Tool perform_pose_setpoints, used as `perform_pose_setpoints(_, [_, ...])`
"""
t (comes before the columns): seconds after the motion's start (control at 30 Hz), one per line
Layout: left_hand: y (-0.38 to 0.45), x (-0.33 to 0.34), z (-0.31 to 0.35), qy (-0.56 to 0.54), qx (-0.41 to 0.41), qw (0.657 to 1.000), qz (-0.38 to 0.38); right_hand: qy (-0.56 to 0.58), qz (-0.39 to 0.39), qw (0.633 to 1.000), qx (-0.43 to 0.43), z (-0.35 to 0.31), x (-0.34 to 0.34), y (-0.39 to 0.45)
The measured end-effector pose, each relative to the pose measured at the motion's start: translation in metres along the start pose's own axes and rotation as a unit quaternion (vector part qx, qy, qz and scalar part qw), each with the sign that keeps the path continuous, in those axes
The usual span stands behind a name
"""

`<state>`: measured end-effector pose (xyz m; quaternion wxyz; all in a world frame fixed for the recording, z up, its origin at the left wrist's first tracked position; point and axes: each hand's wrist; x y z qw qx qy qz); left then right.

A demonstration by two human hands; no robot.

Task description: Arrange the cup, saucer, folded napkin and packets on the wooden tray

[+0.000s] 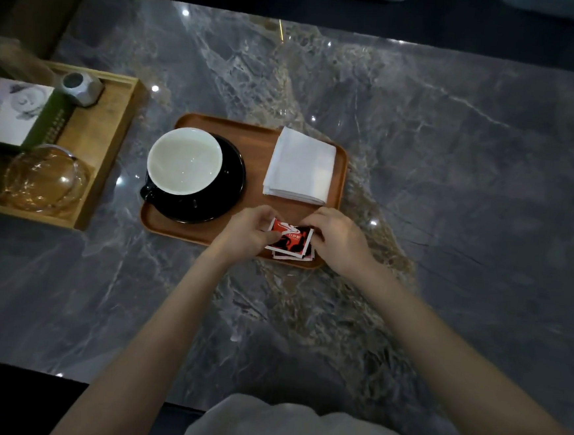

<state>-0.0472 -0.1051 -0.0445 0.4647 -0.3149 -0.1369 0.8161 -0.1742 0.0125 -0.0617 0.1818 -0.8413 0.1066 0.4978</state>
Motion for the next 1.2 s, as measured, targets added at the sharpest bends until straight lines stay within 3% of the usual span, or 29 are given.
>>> perform_pose_setpoints(0.33, [0.006,0.015,-0.002,0.084,-0.053,0.994,0.052,0.043,-0.022,0.998,0.028,0.004,-0.003,-0.011])
perform_pose_setpoints(0.67, [0.006,0.016,-0.003,0.126,-0.001,0.989,0.074,-0.005,-0.006,1.000,0.018,-0.002,0.002,-0.018])
perform_pose_setpoints(0.87, [0.006,0.015,-0.005,0.156,0.024,0.986,0.053,-0.043,0.023,0.999,0.013,-0.006,0.007,-0.023])
perform_pose_setpoints(1.2, [0.006,0.013,0.003,0.181,-0.008,0.983,0.039,-0.053,0.034,0.998,0.025,-0.005,-0.003,-0.026])
Point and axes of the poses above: each hand's wrist, its own y-axis towards the middle knuckle, its own x-axis out of the palm, z = x × y, and after that the axes turned 7 degrees about -y, right-handed
